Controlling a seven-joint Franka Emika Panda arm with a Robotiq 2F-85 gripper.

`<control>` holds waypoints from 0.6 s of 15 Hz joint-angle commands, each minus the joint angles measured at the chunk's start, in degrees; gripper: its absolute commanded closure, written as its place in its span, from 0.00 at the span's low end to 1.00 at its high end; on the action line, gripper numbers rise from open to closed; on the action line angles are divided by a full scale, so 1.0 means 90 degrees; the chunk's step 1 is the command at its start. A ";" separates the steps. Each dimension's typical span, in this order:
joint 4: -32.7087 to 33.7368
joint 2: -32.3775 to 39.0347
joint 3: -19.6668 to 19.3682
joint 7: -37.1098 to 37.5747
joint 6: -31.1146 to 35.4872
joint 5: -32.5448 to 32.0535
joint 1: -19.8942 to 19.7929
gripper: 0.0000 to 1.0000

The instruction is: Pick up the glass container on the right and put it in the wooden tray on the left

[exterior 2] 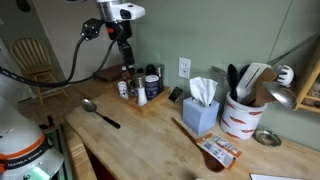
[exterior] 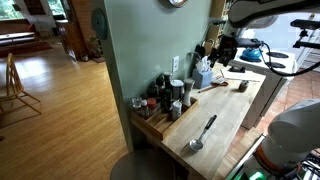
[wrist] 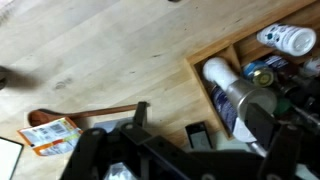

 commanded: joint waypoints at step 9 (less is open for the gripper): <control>0.0161 0.0960 -0.0557 0.1188 0.1281 -0.1375 -0.1830 0.00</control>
